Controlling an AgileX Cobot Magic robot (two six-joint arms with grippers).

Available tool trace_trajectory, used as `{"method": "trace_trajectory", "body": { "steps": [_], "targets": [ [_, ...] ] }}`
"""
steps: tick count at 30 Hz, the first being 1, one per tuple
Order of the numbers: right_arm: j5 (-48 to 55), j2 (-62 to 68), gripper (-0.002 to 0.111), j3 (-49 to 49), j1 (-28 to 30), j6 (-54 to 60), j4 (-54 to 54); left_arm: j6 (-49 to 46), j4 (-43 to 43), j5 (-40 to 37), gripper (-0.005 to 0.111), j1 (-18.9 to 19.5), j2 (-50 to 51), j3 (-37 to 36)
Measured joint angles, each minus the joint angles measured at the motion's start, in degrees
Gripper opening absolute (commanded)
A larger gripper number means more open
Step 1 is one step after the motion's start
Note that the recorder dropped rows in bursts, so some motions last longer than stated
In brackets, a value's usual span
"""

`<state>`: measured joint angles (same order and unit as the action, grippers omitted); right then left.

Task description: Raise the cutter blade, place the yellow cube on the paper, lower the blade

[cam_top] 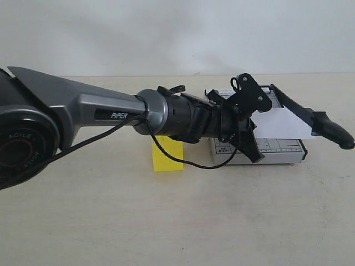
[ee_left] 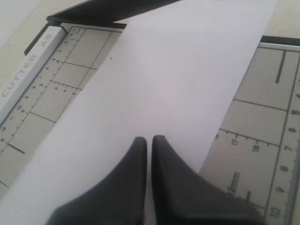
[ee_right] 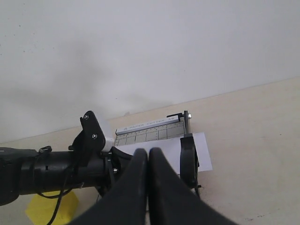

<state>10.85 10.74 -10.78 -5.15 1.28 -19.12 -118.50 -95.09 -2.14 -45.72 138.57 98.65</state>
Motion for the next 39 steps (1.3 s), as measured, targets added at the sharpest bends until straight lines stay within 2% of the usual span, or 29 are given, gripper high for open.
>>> {"method": "trace_trajectory", "body": {
  "steps": [20, 23, 29, 31, 34, 39],
  "targets": [
    [0.0, 0.0, 0.000, 0.0, 0.0, 0.0, 0.0, 0.0, -1.1, 1.6, 0.006, 0.0, 1.2, 2.4],
    [0.0, 0.0, 0.000, 0.0, 0.0, 0.0, 0.0, 0.0, -2.4, 2.1, 0.015, 0.0, 0.3, 2.4],
    [-0.5, 0.0, 0.000, 0.0, 0.0, 0.0, 0.0, 0.0, -3.9, 2.5, 0.051, 0.0, -3.5, 2.4],
    [-1.1, 0.0, 0.000, 0.0, 0.0, 0.0, 0.0, 0.5, -4.1, 2.6, 0.058, 0.0, -4.7, 2.4],
    [-1.5, 0.0, 0.000, 0.0, 0.0, 0.0, 0.0, 3.5, -4.1, 3.5, 0.060, -0.2, -7.0, 0.5],
    [-3.1, 0.0, 0.000, 0.0, 0.0, 0.0, 0.0, 5.7, -4.1, 10.9, 0.060, -1.3, -13.5, -6.2]
  ]
}}
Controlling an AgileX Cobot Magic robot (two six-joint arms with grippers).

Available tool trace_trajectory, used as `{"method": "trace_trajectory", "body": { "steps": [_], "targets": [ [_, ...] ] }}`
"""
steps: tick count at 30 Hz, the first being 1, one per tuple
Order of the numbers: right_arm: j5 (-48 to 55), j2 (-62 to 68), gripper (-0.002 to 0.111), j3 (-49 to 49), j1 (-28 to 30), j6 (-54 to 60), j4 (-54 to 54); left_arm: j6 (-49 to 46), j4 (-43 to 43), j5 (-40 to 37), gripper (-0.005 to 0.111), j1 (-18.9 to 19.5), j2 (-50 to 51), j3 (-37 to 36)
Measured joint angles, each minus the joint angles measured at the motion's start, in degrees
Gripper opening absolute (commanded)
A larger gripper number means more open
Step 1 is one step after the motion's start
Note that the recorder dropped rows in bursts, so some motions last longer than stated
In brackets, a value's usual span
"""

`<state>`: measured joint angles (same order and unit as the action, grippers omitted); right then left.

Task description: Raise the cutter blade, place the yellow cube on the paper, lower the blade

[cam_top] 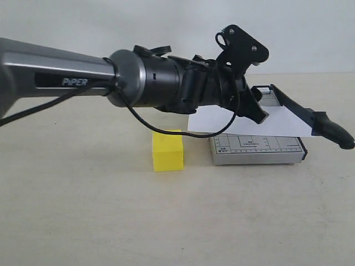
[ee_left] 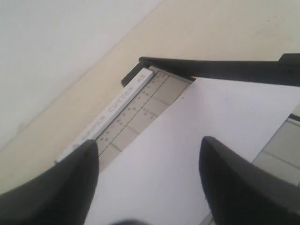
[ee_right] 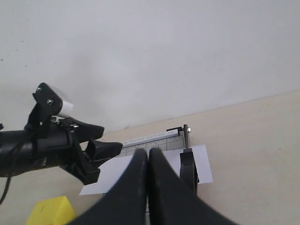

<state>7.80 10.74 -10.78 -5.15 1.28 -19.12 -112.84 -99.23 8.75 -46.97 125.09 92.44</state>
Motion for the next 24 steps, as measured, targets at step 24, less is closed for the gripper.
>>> {"method": "trace_trajectory", "body": {
  "steps": [24],
  "targets": [
    [-0.6, 0.0, 0.000, 0.0, 0.0, 0.0, -0.2, 31.4, -0.2, 12.1, 0.060, -0.3, -19.3, -30.2]
  ]
}}
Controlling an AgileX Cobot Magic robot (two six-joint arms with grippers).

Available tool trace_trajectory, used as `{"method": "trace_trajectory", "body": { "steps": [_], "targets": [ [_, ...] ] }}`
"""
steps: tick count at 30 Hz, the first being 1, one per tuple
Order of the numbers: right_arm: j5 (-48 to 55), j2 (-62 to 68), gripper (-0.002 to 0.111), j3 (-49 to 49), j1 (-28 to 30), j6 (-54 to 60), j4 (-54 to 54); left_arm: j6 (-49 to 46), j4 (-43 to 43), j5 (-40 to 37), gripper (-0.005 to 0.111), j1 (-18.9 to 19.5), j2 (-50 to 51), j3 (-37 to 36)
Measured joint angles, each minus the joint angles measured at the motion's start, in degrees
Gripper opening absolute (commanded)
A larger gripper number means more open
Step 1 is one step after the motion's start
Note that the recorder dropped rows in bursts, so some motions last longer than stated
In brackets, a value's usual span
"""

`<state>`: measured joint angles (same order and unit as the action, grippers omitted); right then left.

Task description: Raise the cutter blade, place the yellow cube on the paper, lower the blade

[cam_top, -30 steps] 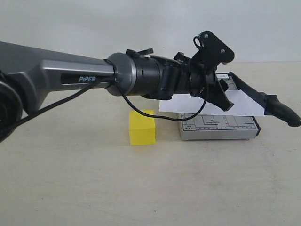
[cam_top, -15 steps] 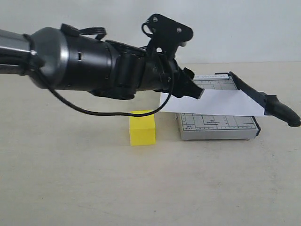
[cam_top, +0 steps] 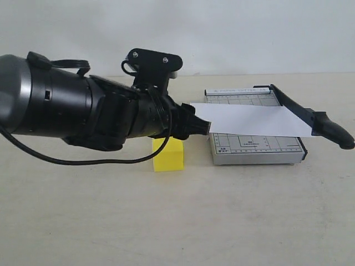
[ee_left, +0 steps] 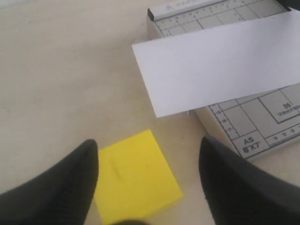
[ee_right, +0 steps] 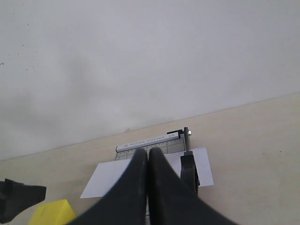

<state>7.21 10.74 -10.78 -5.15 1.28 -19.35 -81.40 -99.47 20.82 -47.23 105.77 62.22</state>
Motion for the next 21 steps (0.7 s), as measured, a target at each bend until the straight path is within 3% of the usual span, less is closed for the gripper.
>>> {"method": "trace_trajectory", "body": {
  "steps": [7, 14, 21],
  "targets": [
    [0.0, 0.0, 0.000, 0.0, 0.0, 0.0, 0.0, 3.7, -0.2, -0.8, 0.061, 0.0, -0.3, -1.3],
    [0.0, 0.0, 0.000, 0.0, 0.0, 0.0, 0.0, 10.3, -0.2, 0.5, 0.074, 0.0, -0.9, -1.3],
    [0.0, 0.0, 0.000, 0.0, 0.0, 0.0, 0.0, 13.3, -0.2, 0.7, 0.077, 0.0, -0.9, -1.3]
  ]
}}
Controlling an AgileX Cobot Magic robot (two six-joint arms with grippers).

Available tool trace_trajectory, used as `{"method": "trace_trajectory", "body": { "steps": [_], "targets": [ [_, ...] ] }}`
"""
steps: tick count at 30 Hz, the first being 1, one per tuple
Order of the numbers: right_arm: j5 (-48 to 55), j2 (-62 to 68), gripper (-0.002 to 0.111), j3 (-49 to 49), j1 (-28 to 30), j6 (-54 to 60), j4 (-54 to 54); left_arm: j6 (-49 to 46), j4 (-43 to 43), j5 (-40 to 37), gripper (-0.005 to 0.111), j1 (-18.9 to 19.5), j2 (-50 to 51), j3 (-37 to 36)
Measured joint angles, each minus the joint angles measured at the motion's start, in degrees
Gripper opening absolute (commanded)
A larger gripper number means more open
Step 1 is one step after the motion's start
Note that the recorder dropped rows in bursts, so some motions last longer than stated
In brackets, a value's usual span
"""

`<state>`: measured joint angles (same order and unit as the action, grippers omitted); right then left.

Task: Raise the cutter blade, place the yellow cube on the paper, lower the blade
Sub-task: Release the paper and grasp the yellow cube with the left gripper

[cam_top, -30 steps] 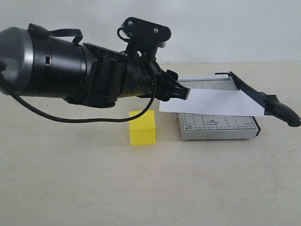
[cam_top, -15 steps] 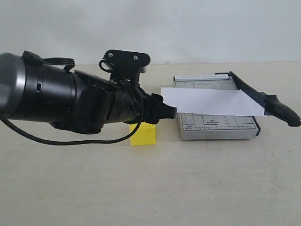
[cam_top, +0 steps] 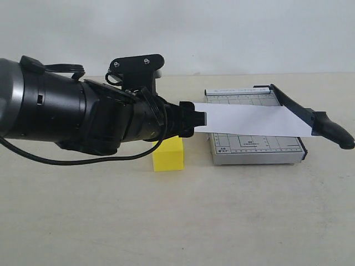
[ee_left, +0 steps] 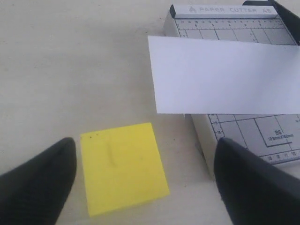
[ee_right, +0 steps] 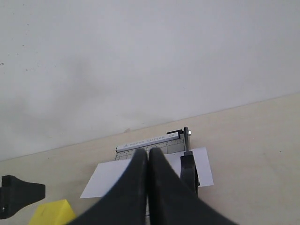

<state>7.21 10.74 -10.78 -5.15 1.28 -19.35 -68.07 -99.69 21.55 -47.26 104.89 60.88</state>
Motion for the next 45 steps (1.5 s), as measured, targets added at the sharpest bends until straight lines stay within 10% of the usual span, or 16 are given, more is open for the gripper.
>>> {"method": "trace_trajectory", "body": {
  "steps": [45],
  "targets": [
    [1.0, 0.0, 0.000, 0.0, 0.0, 0.0, -0.9, -8.3, 0.0, 0.1, 0.092, 3.2, 5.0, 0.0]
  ]
}}
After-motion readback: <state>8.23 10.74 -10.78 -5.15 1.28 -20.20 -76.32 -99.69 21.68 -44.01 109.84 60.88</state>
